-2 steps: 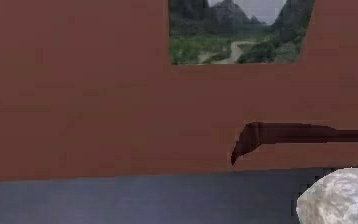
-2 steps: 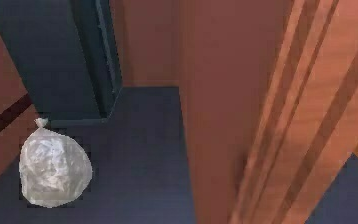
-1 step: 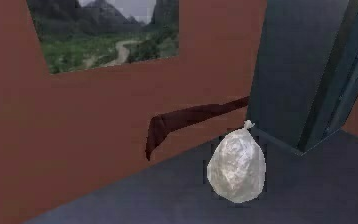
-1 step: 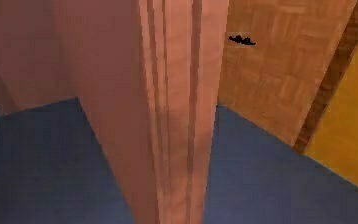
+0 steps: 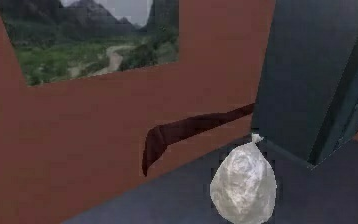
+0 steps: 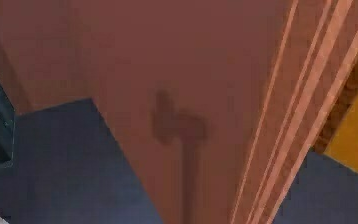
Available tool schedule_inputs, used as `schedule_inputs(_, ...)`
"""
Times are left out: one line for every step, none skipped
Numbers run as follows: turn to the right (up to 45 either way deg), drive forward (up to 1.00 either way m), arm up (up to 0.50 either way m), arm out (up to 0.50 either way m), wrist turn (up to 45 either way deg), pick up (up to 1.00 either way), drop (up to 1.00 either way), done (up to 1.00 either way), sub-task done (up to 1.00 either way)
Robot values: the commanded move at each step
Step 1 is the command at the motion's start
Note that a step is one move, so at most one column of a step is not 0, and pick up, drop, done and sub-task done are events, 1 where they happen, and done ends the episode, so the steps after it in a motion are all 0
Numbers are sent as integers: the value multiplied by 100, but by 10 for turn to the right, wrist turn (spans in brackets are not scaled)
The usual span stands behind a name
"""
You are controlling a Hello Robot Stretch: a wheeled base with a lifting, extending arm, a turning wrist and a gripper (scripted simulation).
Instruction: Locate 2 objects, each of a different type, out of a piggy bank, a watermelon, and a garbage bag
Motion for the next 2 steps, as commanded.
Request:
schedule_inputs(270,0,0,0,0,0,0,0,0)
schedule_inputs(0,20,0,0,0,0,0,0,0)
